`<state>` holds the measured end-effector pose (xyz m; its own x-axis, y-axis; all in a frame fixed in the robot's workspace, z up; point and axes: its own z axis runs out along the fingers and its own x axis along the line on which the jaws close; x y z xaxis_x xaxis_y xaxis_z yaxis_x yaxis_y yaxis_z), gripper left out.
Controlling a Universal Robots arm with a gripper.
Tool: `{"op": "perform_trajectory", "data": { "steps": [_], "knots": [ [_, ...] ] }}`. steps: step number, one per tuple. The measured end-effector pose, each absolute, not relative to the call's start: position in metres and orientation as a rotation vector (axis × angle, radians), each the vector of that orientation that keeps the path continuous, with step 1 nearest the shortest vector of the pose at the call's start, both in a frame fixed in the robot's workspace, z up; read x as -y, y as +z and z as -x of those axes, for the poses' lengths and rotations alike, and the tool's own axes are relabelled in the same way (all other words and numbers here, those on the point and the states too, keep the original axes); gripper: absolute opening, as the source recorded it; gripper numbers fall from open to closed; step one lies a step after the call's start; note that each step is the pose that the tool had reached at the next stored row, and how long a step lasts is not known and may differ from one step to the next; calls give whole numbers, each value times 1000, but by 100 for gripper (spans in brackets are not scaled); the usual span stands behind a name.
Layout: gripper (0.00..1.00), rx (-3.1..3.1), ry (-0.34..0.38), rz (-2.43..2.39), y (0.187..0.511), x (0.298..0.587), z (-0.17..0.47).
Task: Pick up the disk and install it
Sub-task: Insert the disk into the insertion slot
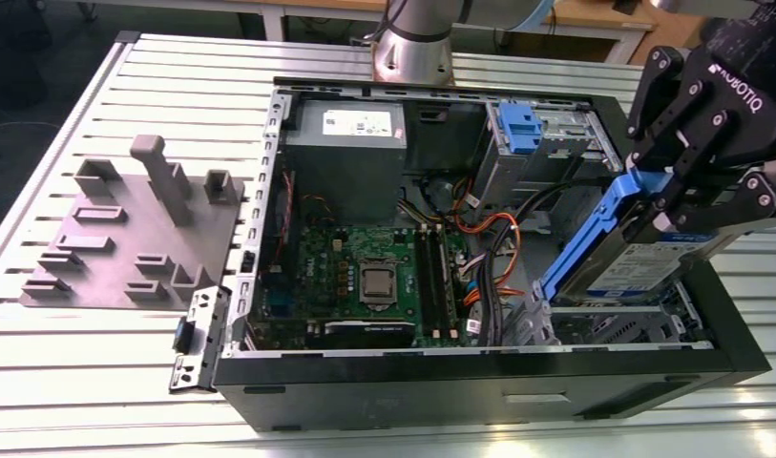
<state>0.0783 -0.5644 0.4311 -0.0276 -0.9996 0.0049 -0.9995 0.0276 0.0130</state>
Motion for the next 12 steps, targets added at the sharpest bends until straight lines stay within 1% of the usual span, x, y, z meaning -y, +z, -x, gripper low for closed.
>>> {"op": "perform_trajectory", "data": {
  "steps": [12],
  "knots": [
    [36, 2243, -9, -2182, 411, 564, -78]
  ]
}}
